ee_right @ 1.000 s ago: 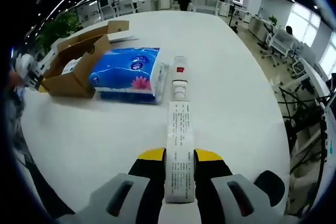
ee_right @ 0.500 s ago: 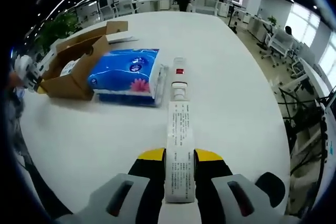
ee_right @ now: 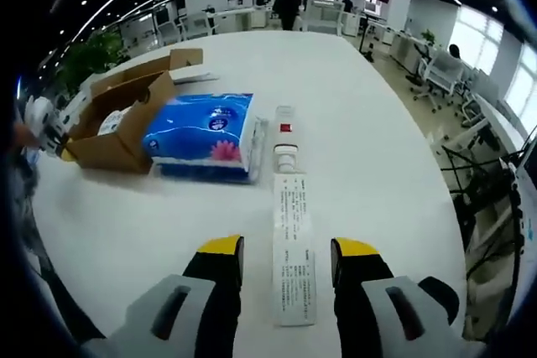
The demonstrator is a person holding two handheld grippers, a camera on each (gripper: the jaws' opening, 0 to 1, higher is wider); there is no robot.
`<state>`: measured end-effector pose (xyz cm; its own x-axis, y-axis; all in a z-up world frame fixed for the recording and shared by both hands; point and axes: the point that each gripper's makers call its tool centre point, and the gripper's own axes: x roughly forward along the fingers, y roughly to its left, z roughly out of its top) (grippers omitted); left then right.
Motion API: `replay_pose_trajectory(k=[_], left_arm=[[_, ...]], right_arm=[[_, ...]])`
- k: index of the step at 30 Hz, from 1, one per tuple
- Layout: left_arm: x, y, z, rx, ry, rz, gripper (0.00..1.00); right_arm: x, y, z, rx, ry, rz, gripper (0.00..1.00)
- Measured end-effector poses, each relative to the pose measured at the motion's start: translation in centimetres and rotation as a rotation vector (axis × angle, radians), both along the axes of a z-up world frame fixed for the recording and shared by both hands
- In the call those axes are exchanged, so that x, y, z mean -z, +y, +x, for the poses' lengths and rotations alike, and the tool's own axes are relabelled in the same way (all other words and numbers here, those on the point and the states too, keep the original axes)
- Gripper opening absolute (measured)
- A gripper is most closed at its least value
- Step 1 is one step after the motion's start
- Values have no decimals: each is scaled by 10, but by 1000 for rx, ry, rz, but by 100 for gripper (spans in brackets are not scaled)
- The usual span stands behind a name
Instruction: Operate the shoe box by opening the lid, removing the specified soft item, and placing it in the target area until the item is outside and the box remains undamaged.
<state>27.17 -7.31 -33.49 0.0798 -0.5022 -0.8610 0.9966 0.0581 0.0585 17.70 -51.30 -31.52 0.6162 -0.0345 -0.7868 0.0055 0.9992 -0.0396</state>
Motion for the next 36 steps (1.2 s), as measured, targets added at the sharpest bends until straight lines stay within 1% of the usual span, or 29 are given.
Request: replay_pose_trajectory(k=[3,4,6,7,8,9,10,13,14,15,16,18,19,20,21,24,27,28,31,33,34,36], left_arm=[[0,0,0,-2,4,0,0],[0,0,0,-2,6,0,0],[0,0,0,-1,9,1,0],[0,0,0,-1,8,1,0],[0,0,0,0,5,0,0],[0,0,0,-1,3,0,0],[0,0,0,0,2,0,0],[0,0,-1,0,2,0,0],[0,0,0,-1,5,0,0],[0,0,0,-1,4,0,0],[0,0,0,-1,4,-1,0],[-1,-1,-1,0,2,-1,0],[0,-1,-1,1,2,-1,0],[-1,-1,-1,0,3,-1,0],[-1,-1,-1,0,4,-1,0],[0,-1,0,-3,7,-1,0],[-1,-1,-1,-6,4,-1,0],[-1,-1,-1,-5,2,-1,0],[0,0,0,-5,7,-1,0],[-1,-1,0,-6,10,-1,0],[0,0,0,-6,10,0,0],[0,0,-1,-5,9,-1,0]], right_arm=[[-7,-4,-1,1,-10,-30,41],[-11,-5,0,3,-22,-38,41],[-21,-6,1,22,-40,-33,41],[-23,-6,1,25,-43,-32,42],[-28,-7,3,34,-54,-33,43],[-36,-6,6,30,-86,-39,43],[-39,-6,9,22,-103,-46,43],[-51,-5,13,0,-121,-73,43],[-62,-1,19,-41,-148,-98,42],[-64,0,21,-48,-151,-105,42],[-73,1,25,-67,-166,-130,42],[-84,6,31,-89,-180,-133,43],[-92,8,36,-100,-200,-145,43],[-97,10,38,-108,-207,-146,43],[-102,13,40,-118,-208,-146,43],[-110,17,44,-144,-200,-160,43],[-118,25,46,-174,-164,-160,39],[-119,27,47,-183,-165,-155,39],[-131,39,51,-220,-183,-150,40],[-135,45,53,-236,-184,-145,43],[-136,48,54,-253,-182,-156,44],[-138,54,55,-272,-180,-157,44]])
